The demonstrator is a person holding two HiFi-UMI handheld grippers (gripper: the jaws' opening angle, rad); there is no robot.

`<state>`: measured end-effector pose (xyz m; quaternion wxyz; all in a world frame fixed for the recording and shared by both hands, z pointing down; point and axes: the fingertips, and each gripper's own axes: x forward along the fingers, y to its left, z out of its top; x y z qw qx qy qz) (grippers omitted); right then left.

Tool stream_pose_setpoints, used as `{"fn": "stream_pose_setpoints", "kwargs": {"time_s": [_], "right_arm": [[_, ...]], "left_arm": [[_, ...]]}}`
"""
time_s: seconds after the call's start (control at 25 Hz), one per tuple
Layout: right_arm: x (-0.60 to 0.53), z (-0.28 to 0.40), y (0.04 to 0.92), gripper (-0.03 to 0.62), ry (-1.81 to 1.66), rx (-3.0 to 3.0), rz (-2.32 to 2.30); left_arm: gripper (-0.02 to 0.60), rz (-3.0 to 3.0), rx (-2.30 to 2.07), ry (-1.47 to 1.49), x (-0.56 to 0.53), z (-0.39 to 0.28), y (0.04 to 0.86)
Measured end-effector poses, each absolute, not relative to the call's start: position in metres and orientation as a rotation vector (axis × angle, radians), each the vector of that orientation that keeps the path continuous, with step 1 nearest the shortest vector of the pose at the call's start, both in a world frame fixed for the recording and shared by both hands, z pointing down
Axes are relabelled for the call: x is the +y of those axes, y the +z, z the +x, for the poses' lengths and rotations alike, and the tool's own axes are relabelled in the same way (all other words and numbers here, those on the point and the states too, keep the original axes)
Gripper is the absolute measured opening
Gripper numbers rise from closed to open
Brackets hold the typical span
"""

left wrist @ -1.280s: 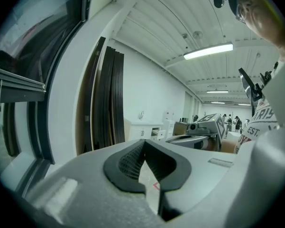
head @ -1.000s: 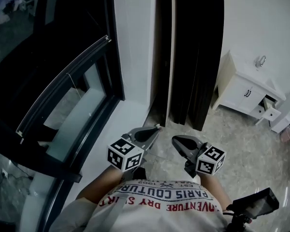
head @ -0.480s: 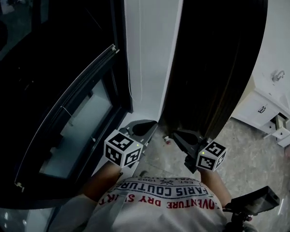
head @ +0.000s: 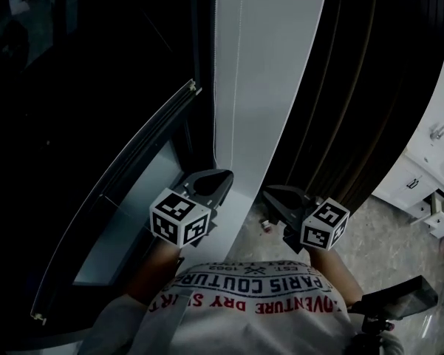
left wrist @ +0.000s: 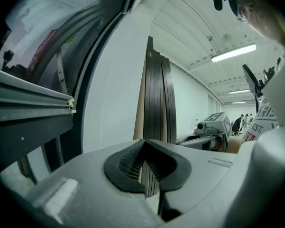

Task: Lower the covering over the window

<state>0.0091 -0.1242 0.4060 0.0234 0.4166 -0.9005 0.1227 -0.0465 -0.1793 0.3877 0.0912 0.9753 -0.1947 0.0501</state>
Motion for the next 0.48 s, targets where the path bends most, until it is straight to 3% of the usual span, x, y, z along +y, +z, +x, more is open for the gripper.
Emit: {"fn": "stream_pose_setpoints", "kwargs": {"time_s": [0.48], "right_arm": [[-0.166, -0.007, 0.409, 0.002, 0.352, -2.795, 1.217]], "left_arm": [[0.002, 2.895, -0.685, 0.171, -0.204, -0.066, 0.384]]}}
